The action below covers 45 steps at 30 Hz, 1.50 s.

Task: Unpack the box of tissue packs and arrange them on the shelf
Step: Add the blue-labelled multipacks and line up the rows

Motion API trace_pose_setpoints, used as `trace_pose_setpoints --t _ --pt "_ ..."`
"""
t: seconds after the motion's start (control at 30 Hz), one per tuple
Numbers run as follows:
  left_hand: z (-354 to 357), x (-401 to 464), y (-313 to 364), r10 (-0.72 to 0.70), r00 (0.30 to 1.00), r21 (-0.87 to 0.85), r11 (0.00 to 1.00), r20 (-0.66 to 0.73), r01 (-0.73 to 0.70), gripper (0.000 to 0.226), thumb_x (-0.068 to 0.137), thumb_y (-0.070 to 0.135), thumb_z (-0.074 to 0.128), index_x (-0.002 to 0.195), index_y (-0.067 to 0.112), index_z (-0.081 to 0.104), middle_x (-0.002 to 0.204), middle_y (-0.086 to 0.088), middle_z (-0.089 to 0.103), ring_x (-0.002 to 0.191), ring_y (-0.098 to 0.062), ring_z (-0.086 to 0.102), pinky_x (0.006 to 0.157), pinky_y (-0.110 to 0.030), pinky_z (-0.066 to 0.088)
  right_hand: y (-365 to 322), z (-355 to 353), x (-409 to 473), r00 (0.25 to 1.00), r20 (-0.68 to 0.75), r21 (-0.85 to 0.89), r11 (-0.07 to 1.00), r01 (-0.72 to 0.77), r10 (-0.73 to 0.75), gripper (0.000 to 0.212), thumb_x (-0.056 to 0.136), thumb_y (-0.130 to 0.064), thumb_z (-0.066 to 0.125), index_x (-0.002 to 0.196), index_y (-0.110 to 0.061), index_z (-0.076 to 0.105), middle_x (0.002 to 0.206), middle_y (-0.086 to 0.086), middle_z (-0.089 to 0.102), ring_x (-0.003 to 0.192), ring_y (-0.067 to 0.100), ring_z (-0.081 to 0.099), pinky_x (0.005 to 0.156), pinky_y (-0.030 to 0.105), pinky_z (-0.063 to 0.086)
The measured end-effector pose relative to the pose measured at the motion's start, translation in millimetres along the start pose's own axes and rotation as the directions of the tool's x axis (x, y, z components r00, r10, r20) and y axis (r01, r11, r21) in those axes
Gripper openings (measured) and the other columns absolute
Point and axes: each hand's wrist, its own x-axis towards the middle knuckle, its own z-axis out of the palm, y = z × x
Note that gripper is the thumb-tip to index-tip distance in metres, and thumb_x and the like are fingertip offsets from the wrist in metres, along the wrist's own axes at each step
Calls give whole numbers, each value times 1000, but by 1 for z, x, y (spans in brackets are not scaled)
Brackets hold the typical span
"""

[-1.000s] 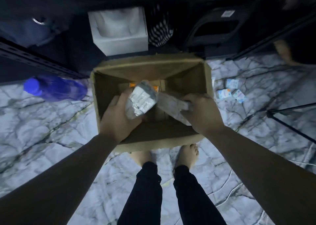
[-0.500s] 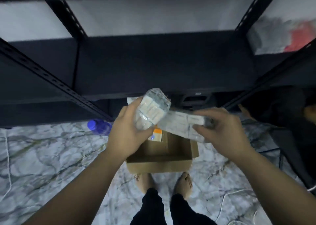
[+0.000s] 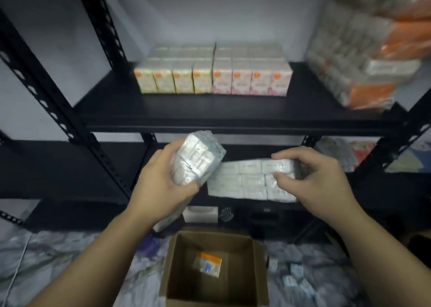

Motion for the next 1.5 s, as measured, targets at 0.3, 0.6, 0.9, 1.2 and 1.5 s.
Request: trace_pose_setpoints --t 0.3,0.6,0.9,1.2,1.5 --pt "-73 47 53 106 983 174 982 -148 -80 84 72 51 88 143 51 43 119 14 60 107 -3 57 87 -27 47 -60 -34 61 960 -100 8 965 262 -260 38 77 -6 84 102 -34 77 104 -4 73 97 12 68 84 21 51" --pt "-112 130 51 154 985 359 926 -83 -114 85 72 37 81 143 53 38 115 13 52 103 -11 52 80 -31 42 -51 -27 135 961 -148 -54 972 229 -235 37 77 -7 85 104 -30 78 108 -8 72 105 9 68 90 27 55" --pt "-94 191 -4 139 982 398 900 127 -179 94 67 46 77 148 56 30 121 13 51 116 -19 54 94 -42 51 -2 -23 178 992 -127 -289 956 -43 6 41 82 -11 82 105 -43 72 101 -22 73 72 9 66 68 26 51" --pt "-88 231 -20 126 957 416 880 261 -230 84 67 57 77 141 42 41 121 12 62 99 -14 54 81 -36 49 -11 -4 191 999 -42 -501 865 -25 5 41 75 -13 84 111 -31 72 117 -15 67 117 9 60 106 34 47" --pt "-74 236 -27 169 923 446 835 346 -321 85 68 89 55 140 47 40 125 18 60 116 -14 57 93 -40 50 -36 34 223 995 98 -646 761 65 -1 60 80 -66 75 128 -32 65 126 -14 58 120 9 51 106 35 43"
